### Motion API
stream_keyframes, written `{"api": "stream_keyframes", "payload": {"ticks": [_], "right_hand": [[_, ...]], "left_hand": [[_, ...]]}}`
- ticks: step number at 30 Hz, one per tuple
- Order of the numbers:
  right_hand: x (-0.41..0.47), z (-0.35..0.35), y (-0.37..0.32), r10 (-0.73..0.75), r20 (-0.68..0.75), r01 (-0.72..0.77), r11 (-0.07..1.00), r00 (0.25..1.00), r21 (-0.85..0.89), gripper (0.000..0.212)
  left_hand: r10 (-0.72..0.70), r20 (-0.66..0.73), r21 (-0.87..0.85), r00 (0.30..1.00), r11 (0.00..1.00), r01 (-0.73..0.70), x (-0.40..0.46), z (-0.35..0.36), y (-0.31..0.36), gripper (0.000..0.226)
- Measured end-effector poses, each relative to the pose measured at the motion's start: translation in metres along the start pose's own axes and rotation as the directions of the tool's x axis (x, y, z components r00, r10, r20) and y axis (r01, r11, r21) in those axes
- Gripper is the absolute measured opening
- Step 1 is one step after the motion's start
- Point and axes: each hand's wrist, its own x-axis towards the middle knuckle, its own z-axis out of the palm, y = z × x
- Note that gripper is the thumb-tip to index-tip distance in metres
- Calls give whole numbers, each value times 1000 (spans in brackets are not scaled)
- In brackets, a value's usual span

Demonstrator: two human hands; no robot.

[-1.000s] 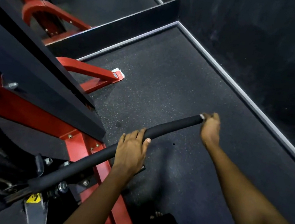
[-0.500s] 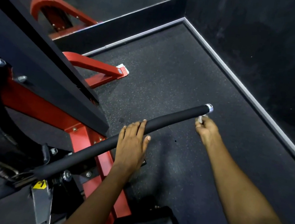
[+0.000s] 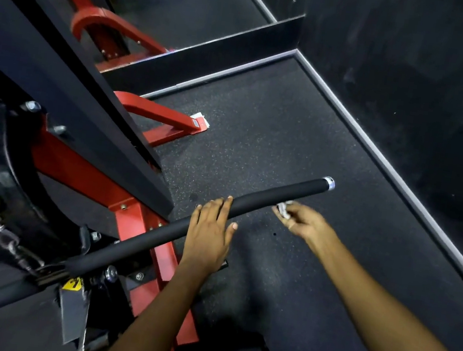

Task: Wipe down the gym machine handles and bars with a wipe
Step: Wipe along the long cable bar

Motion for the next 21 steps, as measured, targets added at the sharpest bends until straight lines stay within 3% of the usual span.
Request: {"api": "stream_keyframes", "payload": {"ticks": [3, 5, 7, 11, 15, 17, 19, 21], "right_hand": [[-2, -1, -14, 0, -73, 3, 999, 997, 37, 26], [1, -7, -34, -105, -205, 139, 977, 973, 160, 25], [-3, -7, -30, -153, -230, 195, 966, 961, 171, 22], [-18, 13, 22, -26, 15, 26, 1000, 1000, 10, 29], [-41, 18, 19, -23, -34, 23, 1000, 999, 8, 23], [-51, 22, 0, -126, -64, 123, 991, 990, -46, 25], [-52, 25, 1, -66, -10, 66, 996, 998, 52, 21], [-47, 35, 17, -68, 14, 68, 998, 998, 17, 39]], "left_hand": [[3, 23, -5, 1000, 1000, -3, -1, -2, -1, 59], [8, 41, -5, 999, 1000, -7, -2, -4, 0, 67], [-3, 53, -14, 999, 1000, 3, -3, -4, -1, 63], [-26, 46, -67, 999, 997, 29, -3, -8, -3, 55], [-156, 11, -93, 988, 983, 156, -11, -20, -23, 51], [-148, 15, -78, 989, 986, 149, -19, -22, -35, 51], [-121, 28, -83, 992, 989, 123, -23, -22, -40, 53], [-134, 17, -81, 991, 987, 135, -22, -23, -37, 54]]}}
